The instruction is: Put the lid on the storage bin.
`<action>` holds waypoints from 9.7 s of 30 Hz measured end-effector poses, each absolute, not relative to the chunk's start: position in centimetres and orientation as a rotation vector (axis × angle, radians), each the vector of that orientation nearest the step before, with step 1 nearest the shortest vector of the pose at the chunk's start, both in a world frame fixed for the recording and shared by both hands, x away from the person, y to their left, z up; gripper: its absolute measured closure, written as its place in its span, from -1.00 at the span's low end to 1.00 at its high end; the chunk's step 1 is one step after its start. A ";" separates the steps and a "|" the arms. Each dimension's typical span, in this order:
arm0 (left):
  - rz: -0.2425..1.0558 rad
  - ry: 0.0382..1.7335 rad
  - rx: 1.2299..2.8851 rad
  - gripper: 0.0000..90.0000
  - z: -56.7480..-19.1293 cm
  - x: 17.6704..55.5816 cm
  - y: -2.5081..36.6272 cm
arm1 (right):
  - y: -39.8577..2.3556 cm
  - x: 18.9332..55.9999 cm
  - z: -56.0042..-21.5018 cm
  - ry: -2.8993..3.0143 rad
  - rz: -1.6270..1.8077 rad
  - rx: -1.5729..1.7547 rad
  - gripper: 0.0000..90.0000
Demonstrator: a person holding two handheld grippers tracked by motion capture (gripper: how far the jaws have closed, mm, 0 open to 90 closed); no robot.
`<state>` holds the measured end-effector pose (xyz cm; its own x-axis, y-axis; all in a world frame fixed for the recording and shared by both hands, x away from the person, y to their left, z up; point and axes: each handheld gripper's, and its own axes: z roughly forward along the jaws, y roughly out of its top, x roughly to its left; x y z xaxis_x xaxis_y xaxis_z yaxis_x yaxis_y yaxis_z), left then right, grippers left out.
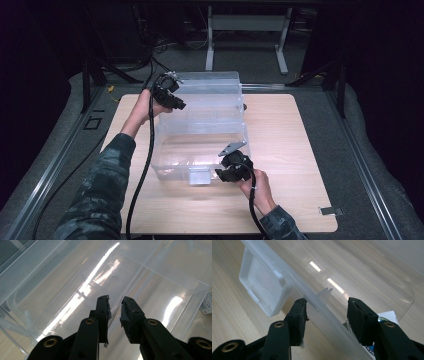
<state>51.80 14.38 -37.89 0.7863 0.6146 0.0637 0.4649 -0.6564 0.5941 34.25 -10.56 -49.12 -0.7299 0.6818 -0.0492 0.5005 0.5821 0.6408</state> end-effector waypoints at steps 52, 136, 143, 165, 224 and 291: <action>0.426 0.664 2.330 0.73 -37.1 44.7 15.4 | -10.6 34.4 -49.2 2.551 0.881 0.967 0.07; 0.515 0.549 2.265 0.70 -39.8 37.6 16.1 | -10.5 34.4 -49.1 2.565 0.845 0.962 0.04; 0.523 0.552 2.257 0.70 -40.1 37.2 16.0 | -10.5 34.4 -49.1 2.568 0.840 0.959 0.04; 0.525 0.601 2.211 0.66 -41.1 35.8 16.0 | -10.4 34.4 -49.2 2.558 0.861 0.959 0.04; 0.523 0.635 2.206 0.56 -42.3 34.1 15.9 | -12.3 39.7 -36.3 2.227 1.203 1.066 0.96; 0.487 1.132 2.240 -1.00 -51.5 31.5 25.2 | -21.4 31.1 -49.5 2.304 0.934 1.369 -0.47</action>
